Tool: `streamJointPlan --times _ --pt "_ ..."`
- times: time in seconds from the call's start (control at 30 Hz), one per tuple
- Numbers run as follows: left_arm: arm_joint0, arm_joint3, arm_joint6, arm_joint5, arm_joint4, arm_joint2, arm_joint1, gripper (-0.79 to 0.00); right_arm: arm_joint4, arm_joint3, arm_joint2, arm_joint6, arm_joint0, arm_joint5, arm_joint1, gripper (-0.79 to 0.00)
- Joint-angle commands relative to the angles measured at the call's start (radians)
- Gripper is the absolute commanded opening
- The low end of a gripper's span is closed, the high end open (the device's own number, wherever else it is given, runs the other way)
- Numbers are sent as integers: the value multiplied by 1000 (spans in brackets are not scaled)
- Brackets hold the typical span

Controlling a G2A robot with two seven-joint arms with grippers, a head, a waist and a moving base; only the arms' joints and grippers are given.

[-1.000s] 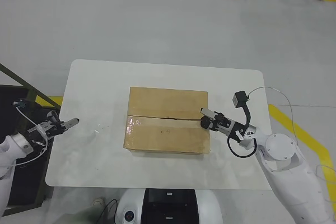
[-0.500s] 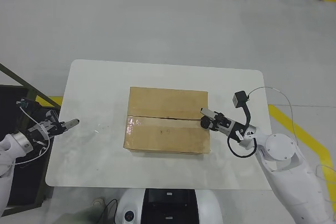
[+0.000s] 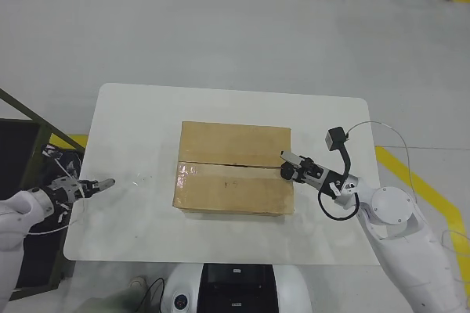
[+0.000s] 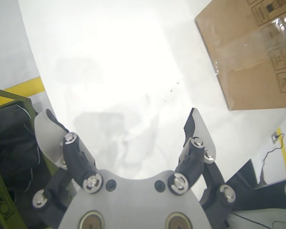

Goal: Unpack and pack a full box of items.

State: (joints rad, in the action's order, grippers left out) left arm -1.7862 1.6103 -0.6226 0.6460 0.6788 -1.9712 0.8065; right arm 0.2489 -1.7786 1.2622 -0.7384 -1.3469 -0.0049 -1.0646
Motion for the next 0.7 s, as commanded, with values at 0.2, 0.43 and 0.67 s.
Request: streamJointPlan --times 0.2,0.43,0.67 --pt "22 10 110 -110 246 68 7 0 0 0 0 0 0 0 0 0" --pt "32 15 143 -153 386 103 10 0 0 0 0 0 0 0 0 0" --pt "38 22 156 -150 424 118 12 0 0 0 0 0 0 0 0 0"
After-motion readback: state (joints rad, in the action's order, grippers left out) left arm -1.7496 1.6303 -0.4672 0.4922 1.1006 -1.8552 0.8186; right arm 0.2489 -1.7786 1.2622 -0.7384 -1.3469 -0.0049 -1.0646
